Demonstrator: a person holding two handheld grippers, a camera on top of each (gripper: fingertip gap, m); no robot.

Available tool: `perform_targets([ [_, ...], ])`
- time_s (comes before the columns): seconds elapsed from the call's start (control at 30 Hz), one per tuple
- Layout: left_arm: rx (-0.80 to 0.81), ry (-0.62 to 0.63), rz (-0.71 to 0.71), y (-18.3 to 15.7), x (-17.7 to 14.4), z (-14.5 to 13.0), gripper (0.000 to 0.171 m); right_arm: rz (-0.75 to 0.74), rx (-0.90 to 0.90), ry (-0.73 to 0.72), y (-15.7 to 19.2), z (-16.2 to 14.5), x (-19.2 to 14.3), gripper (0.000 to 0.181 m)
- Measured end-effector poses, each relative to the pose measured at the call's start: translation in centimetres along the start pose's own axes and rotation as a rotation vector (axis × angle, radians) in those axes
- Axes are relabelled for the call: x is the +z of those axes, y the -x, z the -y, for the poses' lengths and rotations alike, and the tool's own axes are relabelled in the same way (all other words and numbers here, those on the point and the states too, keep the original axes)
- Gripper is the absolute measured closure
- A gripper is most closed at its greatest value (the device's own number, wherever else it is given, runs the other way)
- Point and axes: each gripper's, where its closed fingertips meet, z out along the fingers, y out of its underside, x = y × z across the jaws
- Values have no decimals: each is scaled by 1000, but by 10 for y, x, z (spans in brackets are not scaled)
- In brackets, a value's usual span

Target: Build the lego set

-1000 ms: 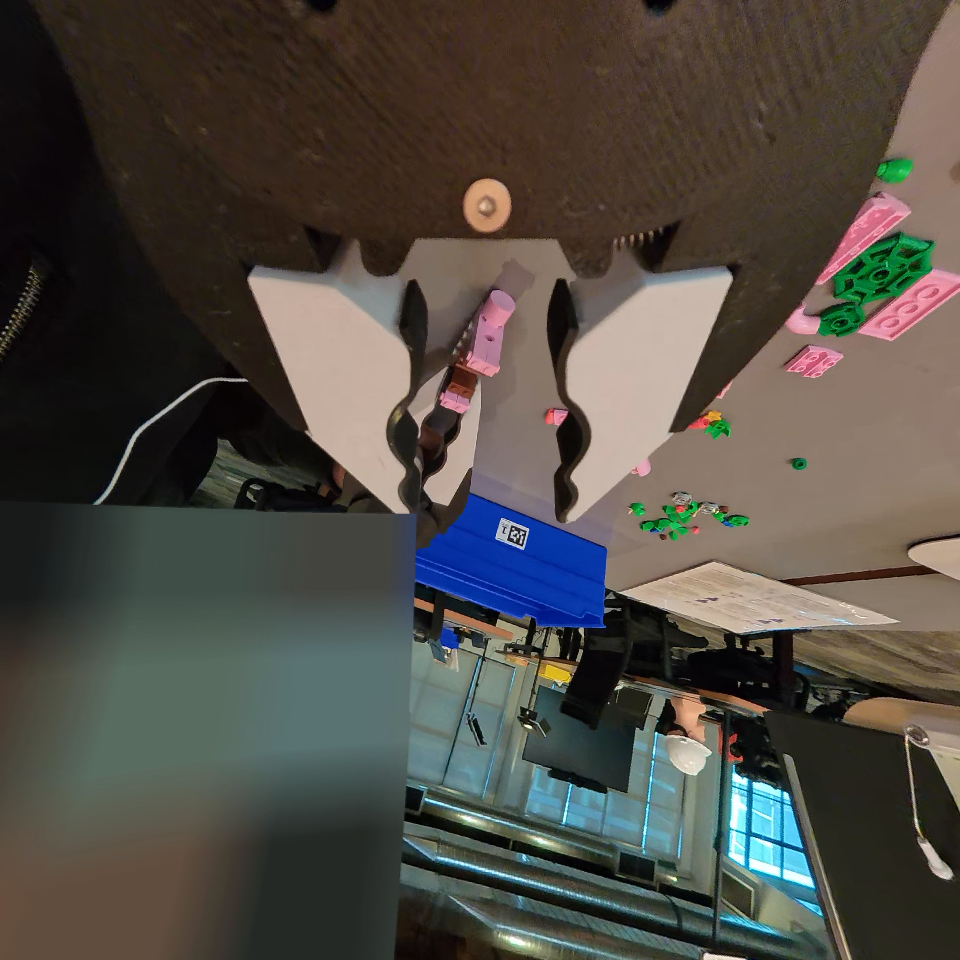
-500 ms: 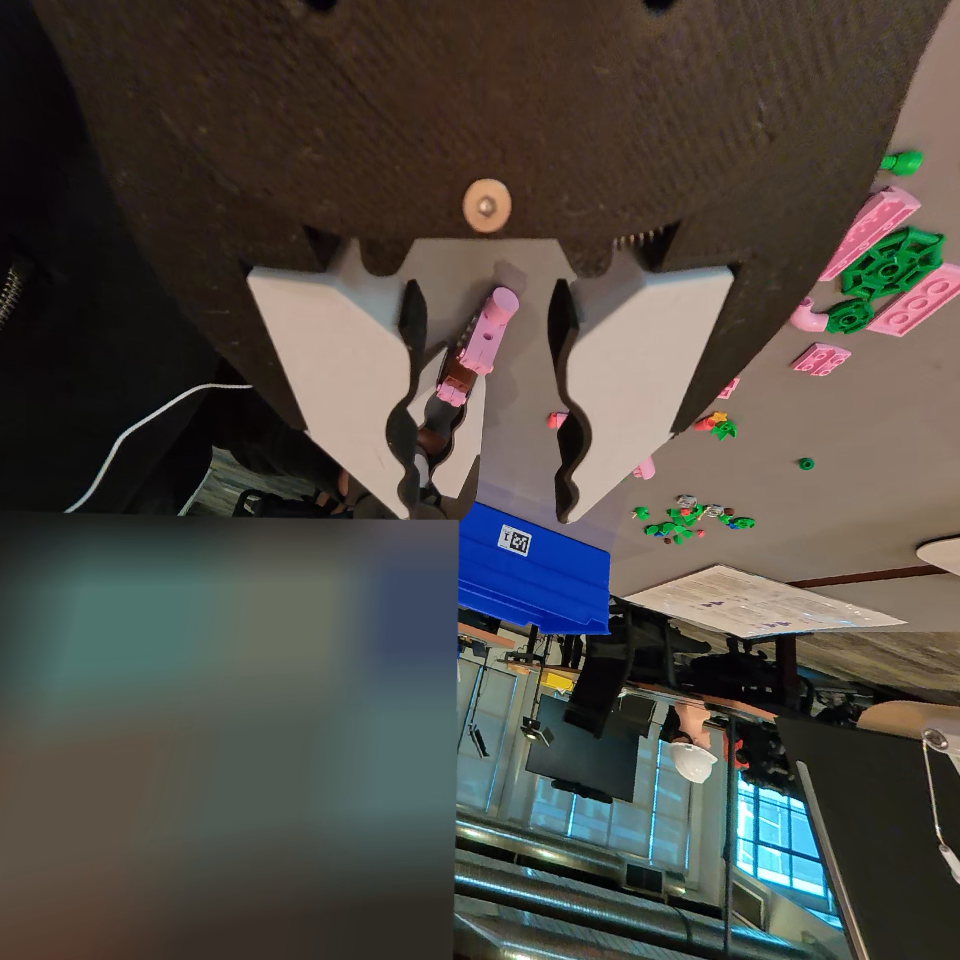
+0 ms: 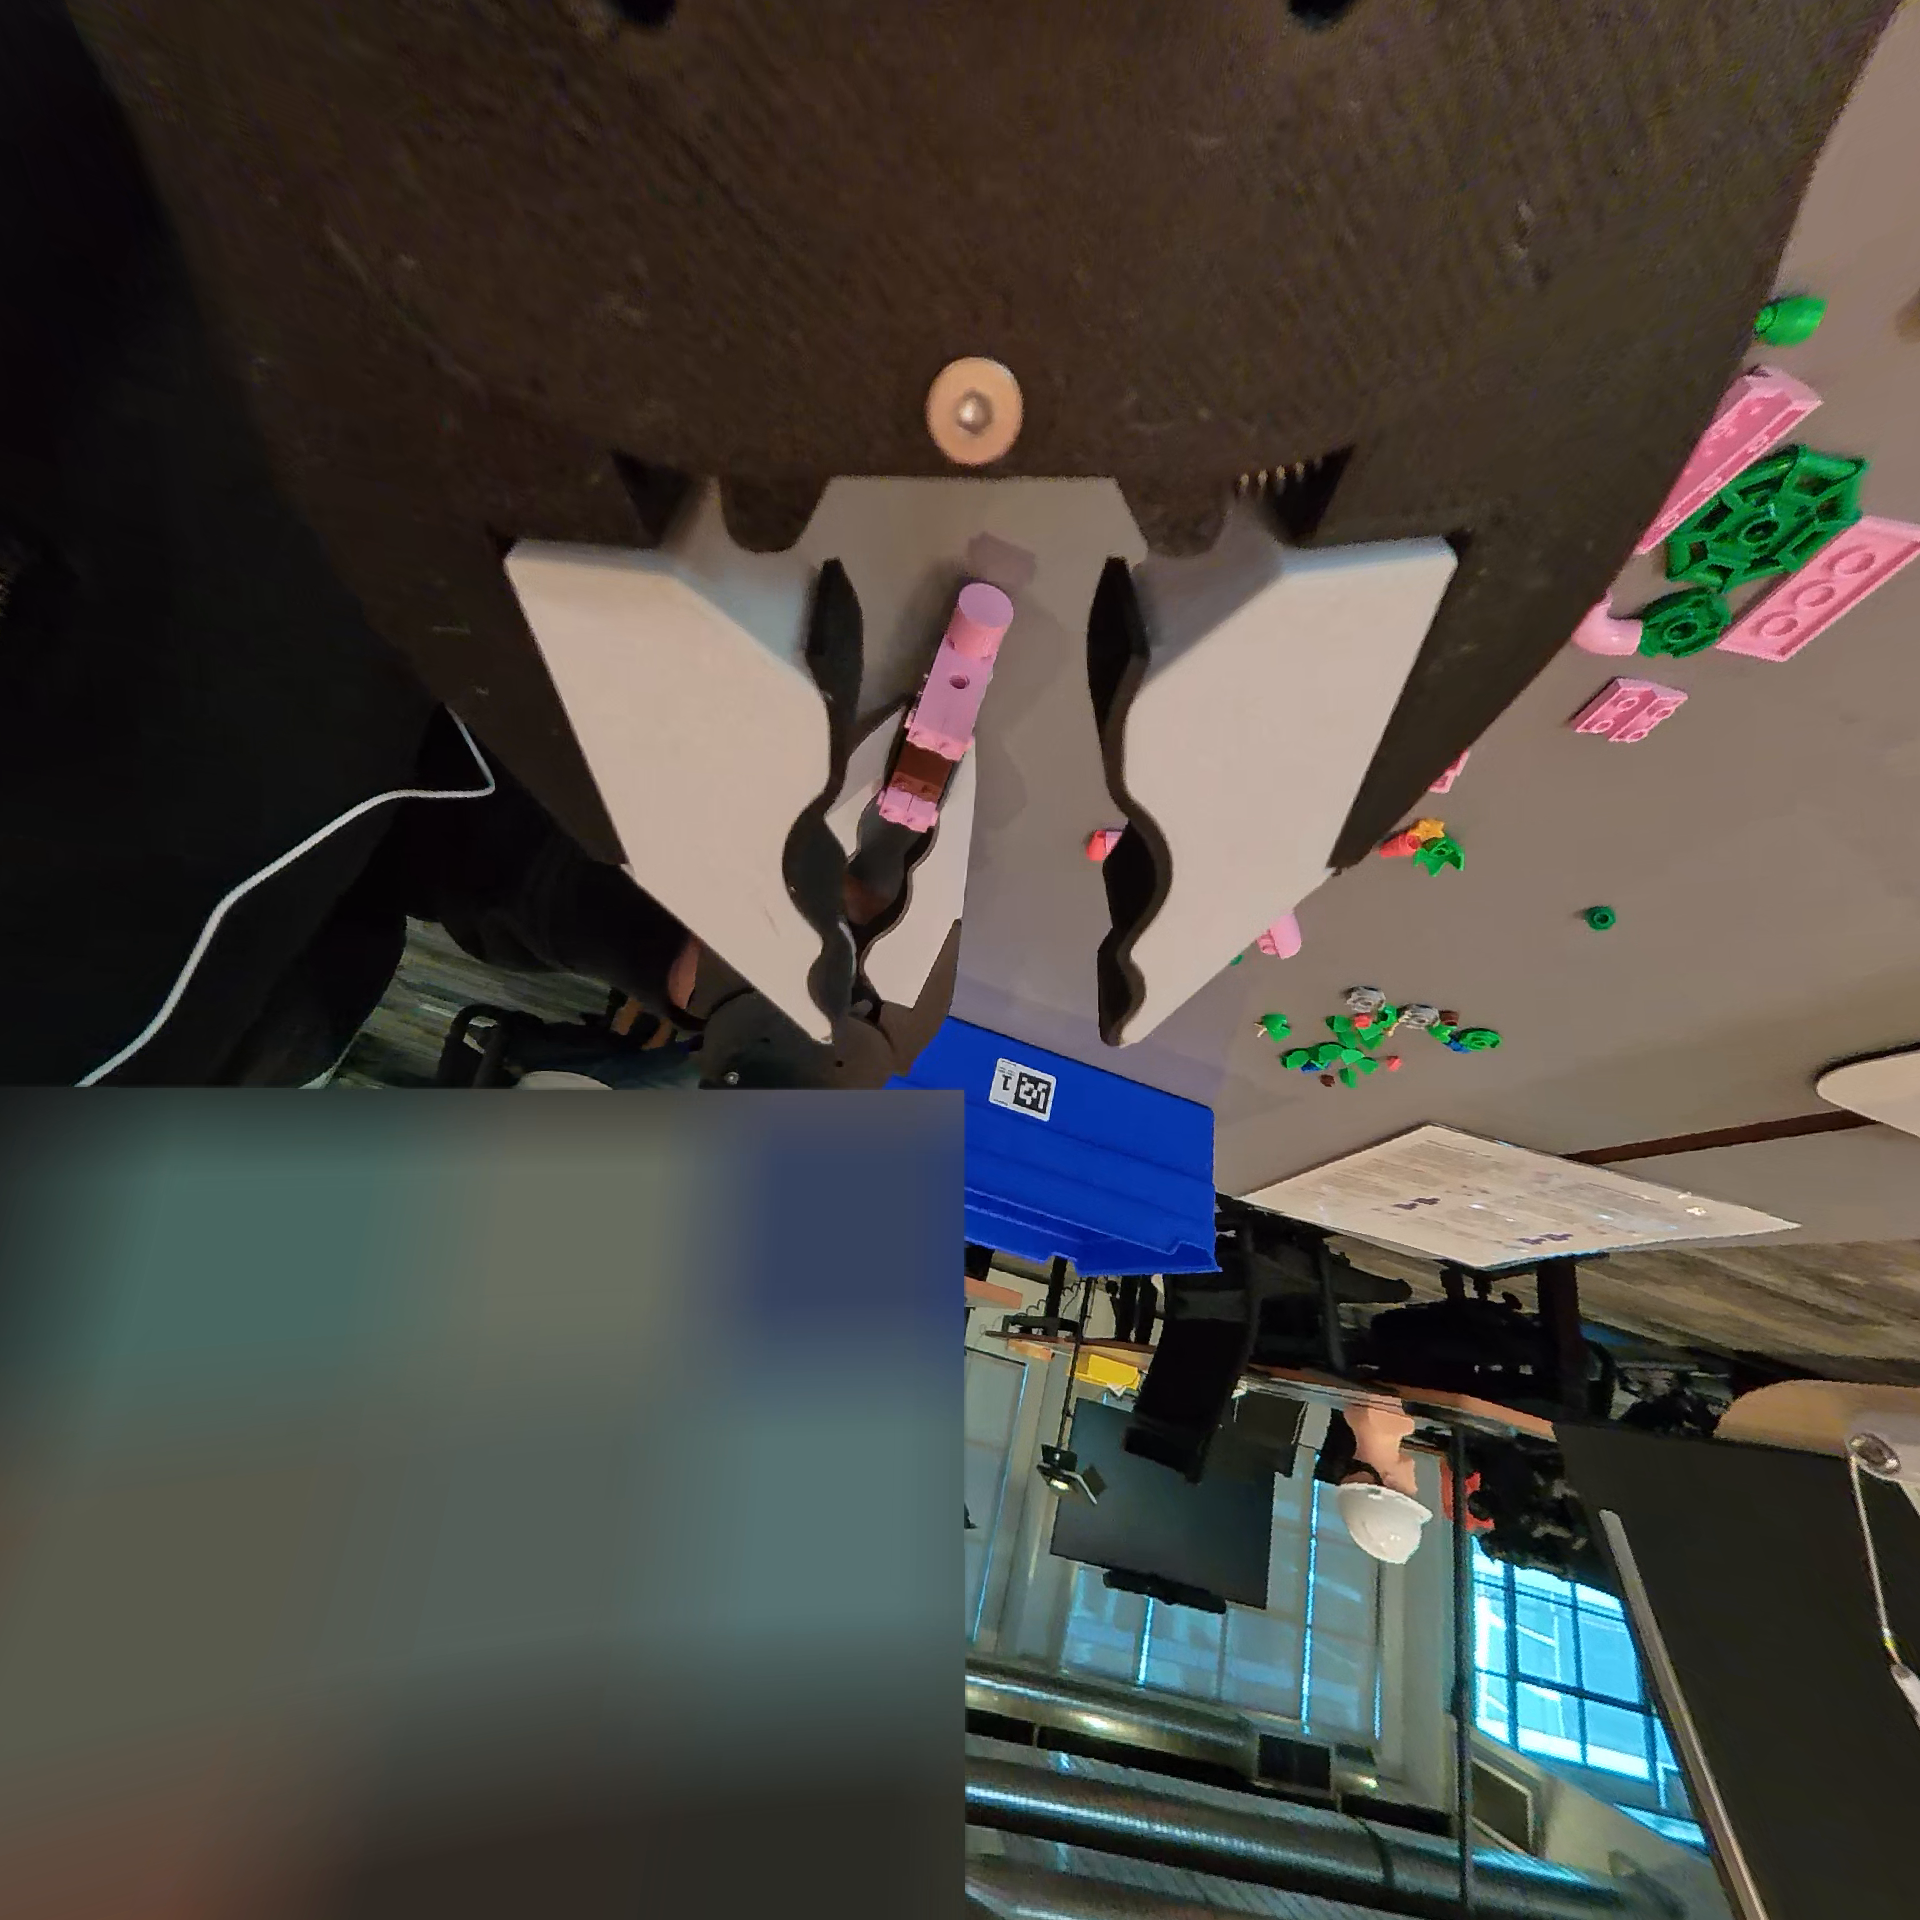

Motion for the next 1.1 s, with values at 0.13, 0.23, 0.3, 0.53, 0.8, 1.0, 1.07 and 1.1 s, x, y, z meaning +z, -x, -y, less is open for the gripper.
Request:
perform_targets([
  [0.13,15,8,6,0,1,-2,127,5,-10,1,2,0,0,165],
  [0.23,45,4,18,0,0,-1,132,-4,-5,-13,0,2,-1,157],
  [0.3,60,9,34,2,0,-2,133,-4,-2,-33,0,4,-3,154],
  [0.53,67,36,70,10,2,-9,137,26,35,-180,-1,20,-22,142],
  [0.8,101,77,324,58,3,0,145,-161,-15,-429,-18,53,-50,128],
  [1.0,308,430,538,165,56,45,117,-336,26,-487,-40,59,-64,135],
  [1.07,447,405,693,214,78,86,88,-349,40,-498,-43,59,-68,137],
  [1.1,504,377,774,237,88,105,74,-351,45,-503,-44,59,-69,137],
])
